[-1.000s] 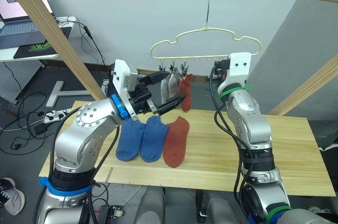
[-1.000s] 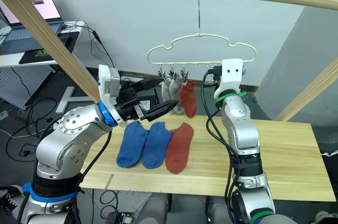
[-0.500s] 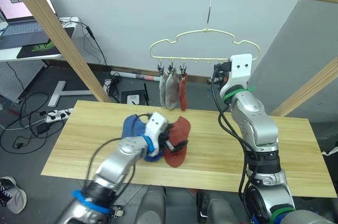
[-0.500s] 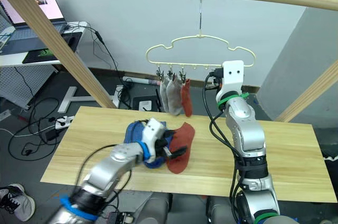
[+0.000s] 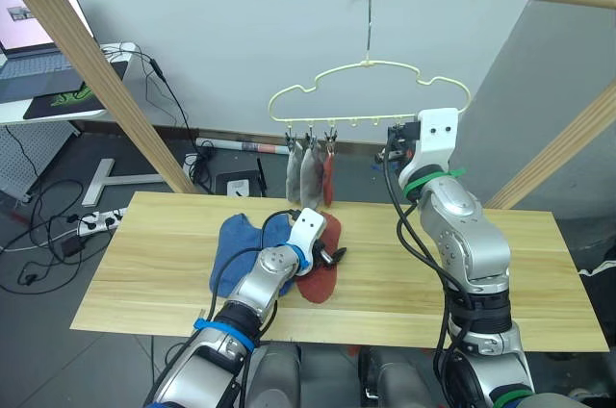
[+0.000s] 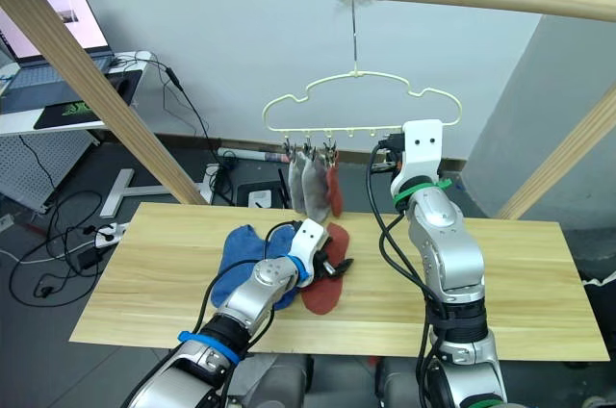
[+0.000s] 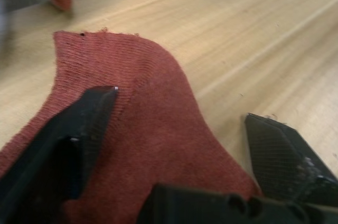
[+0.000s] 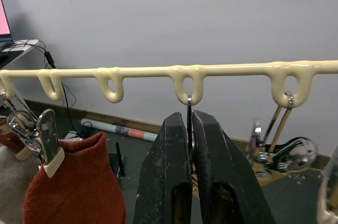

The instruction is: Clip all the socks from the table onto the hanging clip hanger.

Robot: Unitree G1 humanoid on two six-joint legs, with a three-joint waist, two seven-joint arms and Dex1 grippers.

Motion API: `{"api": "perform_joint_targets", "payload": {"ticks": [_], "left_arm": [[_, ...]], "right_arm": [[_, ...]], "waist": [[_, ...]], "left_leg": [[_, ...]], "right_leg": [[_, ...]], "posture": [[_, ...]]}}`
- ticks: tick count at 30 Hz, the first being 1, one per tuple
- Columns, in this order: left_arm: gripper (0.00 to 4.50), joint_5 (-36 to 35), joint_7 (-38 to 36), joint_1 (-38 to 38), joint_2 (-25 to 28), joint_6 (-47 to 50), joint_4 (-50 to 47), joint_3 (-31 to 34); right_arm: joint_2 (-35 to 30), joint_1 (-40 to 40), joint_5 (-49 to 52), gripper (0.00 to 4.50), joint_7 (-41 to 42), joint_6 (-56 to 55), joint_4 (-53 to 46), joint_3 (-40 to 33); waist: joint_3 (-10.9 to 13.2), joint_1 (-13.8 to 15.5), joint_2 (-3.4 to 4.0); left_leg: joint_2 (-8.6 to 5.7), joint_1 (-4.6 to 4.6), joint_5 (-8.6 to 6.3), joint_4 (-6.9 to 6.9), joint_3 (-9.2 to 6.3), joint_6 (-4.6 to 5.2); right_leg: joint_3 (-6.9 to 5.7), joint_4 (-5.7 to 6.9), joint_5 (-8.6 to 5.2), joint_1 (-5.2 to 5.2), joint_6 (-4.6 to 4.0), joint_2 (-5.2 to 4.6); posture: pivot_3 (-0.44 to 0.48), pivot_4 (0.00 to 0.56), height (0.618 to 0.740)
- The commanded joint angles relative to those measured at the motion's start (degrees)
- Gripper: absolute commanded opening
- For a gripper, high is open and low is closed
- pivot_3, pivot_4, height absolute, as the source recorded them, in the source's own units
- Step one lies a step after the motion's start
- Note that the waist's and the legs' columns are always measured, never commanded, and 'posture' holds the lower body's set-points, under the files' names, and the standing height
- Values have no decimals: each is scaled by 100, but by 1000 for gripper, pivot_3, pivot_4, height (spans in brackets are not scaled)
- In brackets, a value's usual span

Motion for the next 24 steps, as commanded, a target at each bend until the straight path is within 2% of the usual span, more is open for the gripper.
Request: {"api": "perform_joint_targets", "payload": {"ticks": [1, 5, 11, 14, 18, 24], "left_arm": [[2781, 70, -160, 219, -21, 103, 207, 25], [1752, 237, -401, 377, 42, -47, -58, -113], [55, 59, -612, 694, -182, -56, -731, -21], [20, -294, -612, 753, -436, 43, -1160, 252], [20, -778, -671, 759, -718, 133, -1972, 515], [20, -900, -390, 678, -1016, -29, -2801, 602]], "right_arm": [[-82, 51, -9, 0, -62, 75, -257, -106], [-168, 63, 9, 0, -17, 102, -286, -123], [-347, -21, 177, 0, 195, 305, -285, -208], [-407, -161, 467, 0, 313, 847, -331, -390], [-182, -529, 1125, 0, 203, 2025, -400, -1071], [39, -1214, 1789, 0, 69, 3476, -355, -1944]], "waist": [[-32, -61, 1], [-60, -111, 2], [-60, -124, 3], [-59, -122, 3], [-58, -121, 3], [-57, -126, 5]], "left_leg": [[0, 1, 4, 0, 0, 5], [-1, 18, 10, 0, 2, 16], [-1, 31, 11, -2, 4, 17], [-2, 26, 11, -2, 4, 17], [0, 20, 11, -1, 0, 18], [0, 18, 11, -3, 1, 18]], "right_leg": [[0, 3, 0, 0, 0, 0], [4, 24, -2, 3, 0, 0], [6, 32, -8, 11, -8, 1], [6, 31, -8, 10, -8, 0], [4, 33, -8, 4, -8, 1], [5, 30, -8, 2, -8, 1]], "posture": [[201, 184, 740], [206, 181, 740], [206, 186, 740], [206, 190, 740], [211, 196, 740], [213, 201, 740]]}}
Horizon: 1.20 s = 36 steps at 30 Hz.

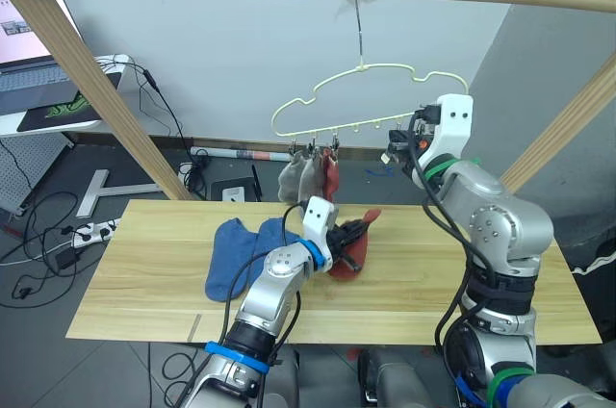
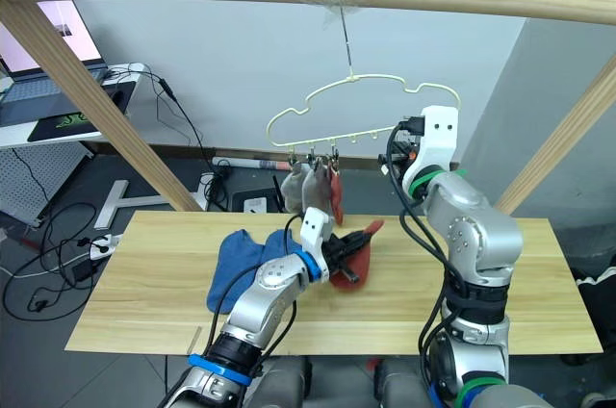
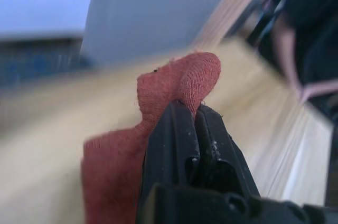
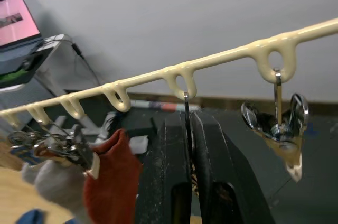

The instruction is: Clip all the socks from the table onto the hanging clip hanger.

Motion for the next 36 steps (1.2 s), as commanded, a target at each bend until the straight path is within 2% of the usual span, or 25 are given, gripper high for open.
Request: {"api": "perform_joint_targets", "payload": {"ticks": [1, 6, 11, 36], "left_arm": [[20, -95, 241, -134, -222, -155, -462, 41], [20, -22, 541, -310, -444, -435, -504, 43], [20, 61, 764, -363, -518, -731, -569, 15], [20, 479, 1051, -129, -399, -1404, -758, -139]], "right_arm": [[153, -366, 370, 0, -183, 922, -27, -628], [412, -852, 455, 0, -405, 1621, 27, -1141], [458, -1019, 422, 0, -477, 1891, 60, -1311], [350, -1268, 254, 0, -563, 2035, 309, -1550]], "waist": [[1, 2, 1], [1, 2, 2], [3, -11, 4], [8, -27, 10]], "left_leg": [[0, -2, 0, 0, -1, 0], [-1, -12, 0, 0, -3, 0], [-1, -18, -1, -4, -5, 1], [-1, -42, -1, -6, -20, 1]], "right_leg": [[-1, 0, 0, -1, 0, 0], [-3, -3, 0, -8, 0, 0], [-5, -12, -1, -12, 0, 0], [-21, -39, -1, -16, 0, 0]], "posture": [[215, 201, 740], [214, 200, 740], [212, 211, 740], [203, 221, 740]]}}
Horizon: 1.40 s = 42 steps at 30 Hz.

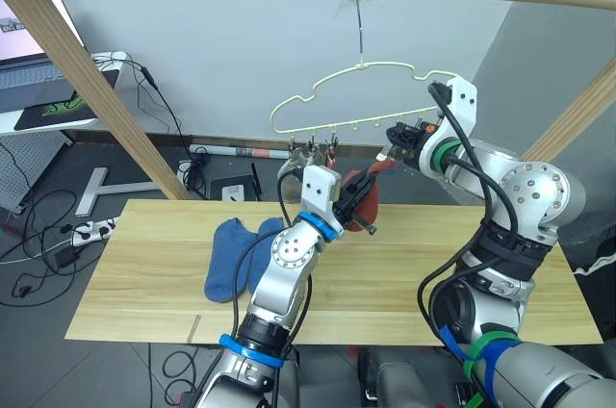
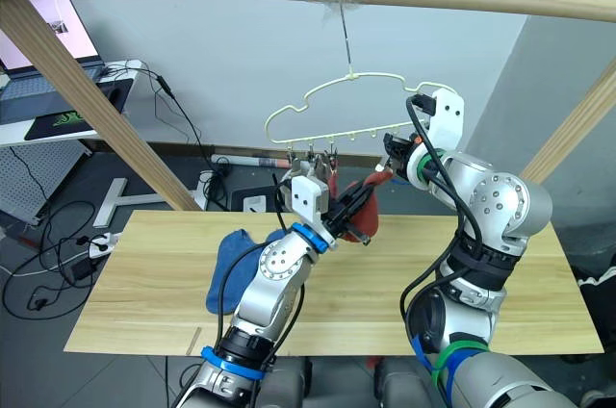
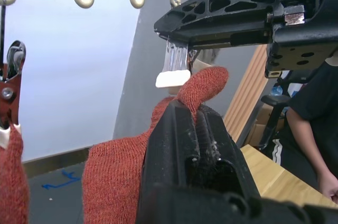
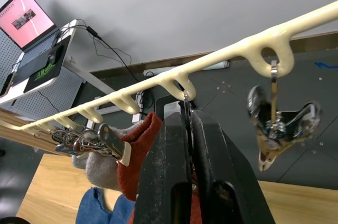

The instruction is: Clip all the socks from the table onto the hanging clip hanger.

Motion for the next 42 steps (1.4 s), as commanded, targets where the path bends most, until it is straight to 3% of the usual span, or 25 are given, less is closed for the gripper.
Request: {"api": "perform_joint_targets", "payload": {"ticks": [1, 21, 24, 29, 34, 37, 42], "left_arm": [[20, 85, 72, 19, -18, -170, -262, -97], [20, 374, 303, -359, -68, -722, 287, -164], [0, 359, 301, -375, -61, -740, 312, -168], [0, 318, 244, -384, -25, -710, 342, -159], [0, 14, 429, -584, -202, -232, 512, 181], [0, -233, 381, -798, -264, 107, 645, 370], [1241, -658, -78, -977, -129, 487, 783, 582]], "right_arm": [[-12, -67, -72, 0, -102, 113, -18, -159], [307, -384, -183, 0, -172, 537, -87, -552], [312, -404, -174, 822, -112, 527, -98, -593], [231, -416, -155, 2665, 50, 405, -101, -551], [-277, -19, 168, 4477, 647, 114, -626, 186], [-731, 443, 368, 4477, 1055, -224, -1222, 701], [-1749, 1923, -23, 4500, 1404, -1631, -2198, 1920]], "waist": [[1, 0, 2], [6, 0, 10], [7, -9, 11], [22, -70, 33], [27, -94, 38], [29, -123, 38], [30, -161, 35]], "left_leg": [[0, -2, 0, 0, -2, 0], [0, -26, -1, -8, -14, 2], [0, -26, -1, -8, -13, 2], [0, -28, -1, -9, -13, 2], [0, -28, -1, -11, -13, 2], [0, -30, -1, -11, -13, 2], [-2, -36, -2, -12, -10, 1]], "right_leg": [[-2, -1, 0, -1, 0, 0], [-15, -44, 2, -2, 3, -1], [-15, -44, 2, -2, 3, -1], [-15, -45, 2, -3, 3, -1], [-15, -46, 2, -5, 3, -1], [-14, -47, 2, -6, 4, -1], [-16, -58, -4, -2, 14, -4]], "posture": [[203, 221, 740], [197, 219, 740], [197, 219, 740], [187, 224, 740], [187, 224, 740], [177, 227, 740], [174, 226, 740]]}}
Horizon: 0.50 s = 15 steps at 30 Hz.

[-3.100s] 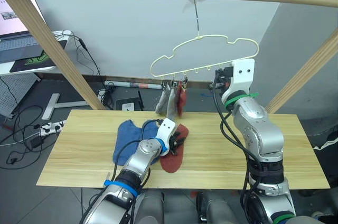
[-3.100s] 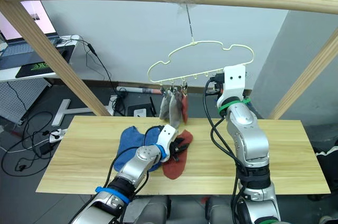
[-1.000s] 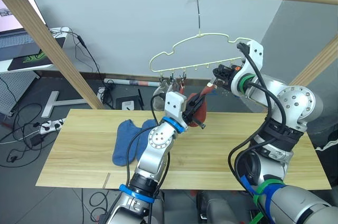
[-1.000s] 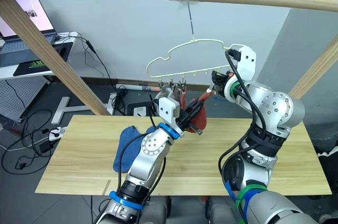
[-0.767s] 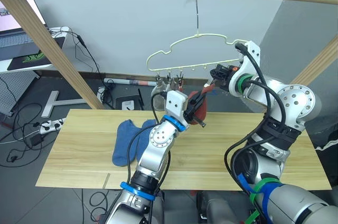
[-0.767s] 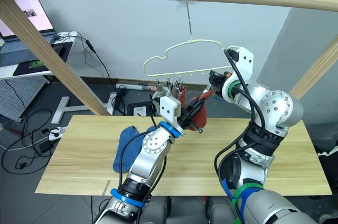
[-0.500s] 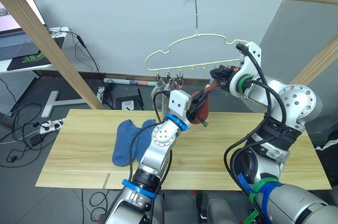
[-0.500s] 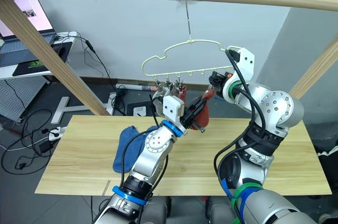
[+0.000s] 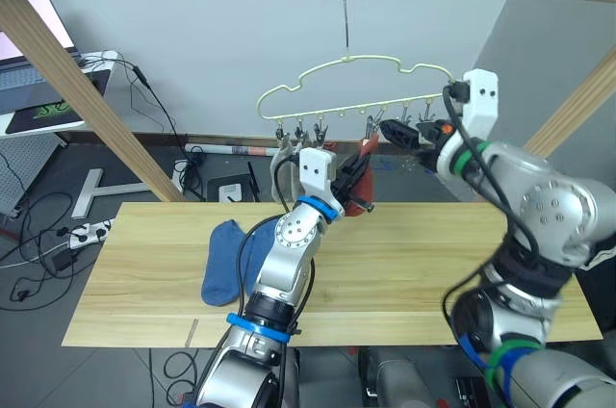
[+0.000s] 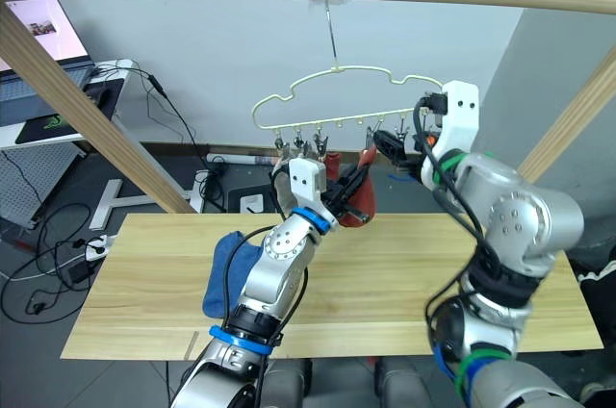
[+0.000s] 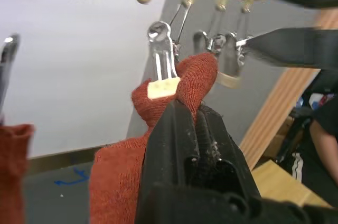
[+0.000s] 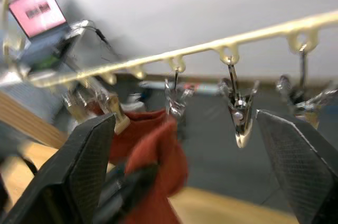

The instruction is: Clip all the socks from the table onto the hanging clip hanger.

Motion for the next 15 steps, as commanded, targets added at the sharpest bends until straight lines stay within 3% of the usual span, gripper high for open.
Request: {"api": "perform_joint_targets", "payload": {"ticks": [1, 6, 10, 11, 13, 15], "left_arm": [[1514, -258, -338, -74, 104, 153, -58, 76], [2998, -384, -849, 33, 704, 483, -494, 124], [4250, -627, -1399, 214, 1519, 870, -1300, 282], [4256, -716, -1536, 286, 1735, 981, -1557, 341], [4256, -893, -1704, 385, 2044, 1187, -1928, 433], [4256, -1033, -1796, 470, 2281, 1384, -2237, 508]], "right_arm": [[-484, 796, -361, 4500, 191, -1249, -634, 773], [-587, 1882, -1319, 4500, -160, -3096, -466, 1717], [-212, 2006, -1907, 3572, -578, -4014, -78, 2181], [-115, 2010, -2047, 3239, -679, -4191, 49, 2273], [123, 2016, -2171, 3239, -848, -4444, 221, 2300], [311, 2007, -2238, 2862, -944, -4629, 335, 2272]], "waist": [[2, -41, -3], [30, -147, -5], [109, -207, -15], [115, -211, -16], [121, -190, -20], [125, -144, -22]], "left_leg": [[-1, 1, 0, 0, 1, 0], [2, 7, 0, -1, 2, 0], [8, 15, 2, 1, 1, -1], [9, 15, 2, 0, -1, -1], [9, 12, 1, -2, -1, -2], [9, 7, 1, -3, -1, -3]], "right_leg": [[2, -1, -1, 0, 1, -1], [2, 5, -2, -2, 3, 1], [1, 20, 2, -3, -1, 5], [0, 19, 2, -2, -2, 5], [0, 15, 2, -3, -2, 4], [-1, 9, 1, -3, -1, 2]], "posture": [[174, 226, 740], [189, 236, 740], [216, 247, 740], [216, 247, 740], [234, 247, 740], [243, 246, 740]]}}
